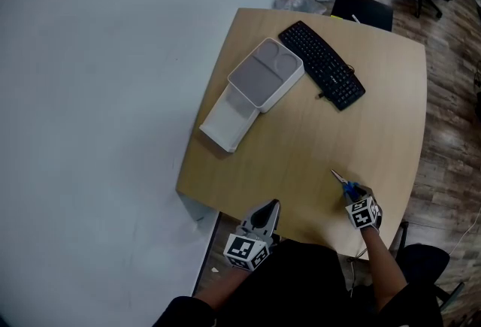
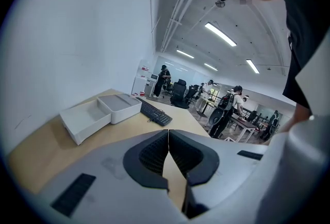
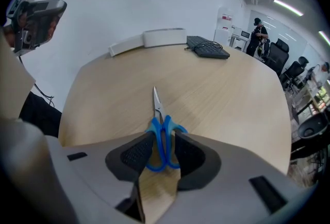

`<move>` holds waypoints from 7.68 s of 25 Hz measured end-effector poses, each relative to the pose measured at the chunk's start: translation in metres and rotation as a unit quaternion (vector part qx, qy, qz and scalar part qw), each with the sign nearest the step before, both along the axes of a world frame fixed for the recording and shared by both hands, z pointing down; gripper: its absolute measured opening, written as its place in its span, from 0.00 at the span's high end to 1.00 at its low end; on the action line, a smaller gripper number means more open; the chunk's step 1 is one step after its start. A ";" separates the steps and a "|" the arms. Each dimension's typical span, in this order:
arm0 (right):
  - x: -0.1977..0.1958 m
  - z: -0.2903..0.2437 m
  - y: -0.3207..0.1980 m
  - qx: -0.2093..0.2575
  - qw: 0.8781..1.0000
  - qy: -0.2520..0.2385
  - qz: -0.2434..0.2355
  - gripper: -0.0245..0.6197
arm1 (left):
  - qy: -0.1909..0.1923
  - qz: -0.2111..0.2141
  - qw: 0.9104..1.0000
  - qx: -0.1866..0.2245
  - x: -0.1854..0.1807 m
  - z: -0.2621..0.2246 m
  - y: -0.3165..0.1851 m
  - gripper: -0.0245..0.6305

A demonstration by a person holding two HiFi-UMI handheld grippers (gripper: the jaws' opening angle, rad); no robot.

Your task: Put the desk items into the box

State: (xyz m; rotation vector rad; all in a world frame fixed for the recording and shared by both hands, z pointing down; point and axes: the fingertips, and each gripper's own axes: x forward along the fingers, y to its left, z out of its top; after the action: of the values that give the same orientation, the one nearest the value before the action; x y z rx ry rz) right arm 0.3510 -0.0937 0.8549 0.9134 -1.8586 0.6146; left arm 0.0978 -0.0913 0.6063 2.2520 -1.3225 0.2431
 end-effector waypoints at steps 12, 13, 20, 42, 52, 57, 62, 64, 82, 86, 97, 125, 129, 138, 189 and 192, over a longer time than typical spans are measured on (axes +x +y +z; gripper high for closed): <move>-0.015 -0.012 -0.001 0.015 1.000 0.021 0.002 0.74 | 0.030 0.013 0.999 0.011 -0.018 -0.009 0.002 0.94; -0.017 -0.016 -0.002 0.019 1.000 0.021 0.006 0.74 | 0.033 0.015 0.999 0.014 -0.022 -0.011 0.000 0.94; -0.050 -0.047 -0.015 0.040 0.999 0.028 0.024 0.74 | 0.053 0.024 0.998 0.028 -0.059 -0.020 -0.018 0.94; -0.209 -0.149 -0.113 0.132 0.988 0.047 0.067 0.74 | 0.081 0.103 0.990 0.055 -0.180 -0.049 -0.085 0.94; -0.316 -0.171 -0.158 0.165 0.984 0.029 0.056 0.74 | 0.092 0.120 0.987 0.059 -0.230 -0.041 -0.104 0.94; -0.367 -0.172 -0.177 0.174 0.984 0.018 0.022 0.74 | 0.088 0.120 0.987 0.055 -0.242 -0.032 -0.107 0.94; -0.406 -0.157 -0.195 0.167 0.986 -0.001 0.009 0.74 | 0.089 0.100 0.990 0.043 -0.256 -0.017 -0.109 0.94; -0.417 -0.148 -0.204 0.160 0.987 -0.009 0.012 0.74 | 0.088 0.095 0.991 0.040 -0.259 -0.013 -0.111 0.94; -0.464 -0.061 -0.229 0.084 0.996 -0.031 0.030 0.74 | 0.083 0.029 0.995 0.040 -0.313 -0.005 -0.143 0.94; -0.463 -0.049 -0.229 0.073 0.997 -0.003 0.014 0.74 | 0.086 0.042 0.994 0.047 -0.307 -0.009 -0.142 0.94; -0.460 -0.040 -0.230 0.072 0.997 0.021 0.012 0.73 | 0.084 0.031 0.995 0.036 -0.312 -0.005 -0.141 0.94; -0.440 -0.168 -0.212 0.172 0.980 -0.065 0.082 0.78 | 0.065 0.080 0.994 0.040 -0.286 -0.007 -0.126 0.94; -0.419 -0.201 -0.188 0.191 0.971 -0.088 0.118 0.86 | 0.054 0.103 0.992 0.052 -0.270 -0.006 -0.118 0.94; -0.359 -0.262 -0.120 0.214 0.941 -0.182 0.186 0.86 | 0.050 0.113 0.990 0.072 -0.207 -0.032 -0.098 0.94; -0.084 -0.385 0.176 0.386 0.889 -0.168 0.179 0.87 | 0.011 0.043 0.985 0.169 0.018 -0.137 0.151 0.94; -0.083 -0.383 0.180 0.387 0.890 -0.166 0.177 0.87 | 0.011 0.038 0.985 0.165 0.016 -0.133 0.153 0.94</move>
State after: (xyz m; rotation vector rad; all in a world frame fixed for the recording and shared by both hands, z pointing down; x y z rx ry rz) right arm 0.2681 0.0860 0.4715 1.7878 -2.3134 0.2214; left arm 0.1134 0.0614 0.4731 2.5747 -1.3482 0.0245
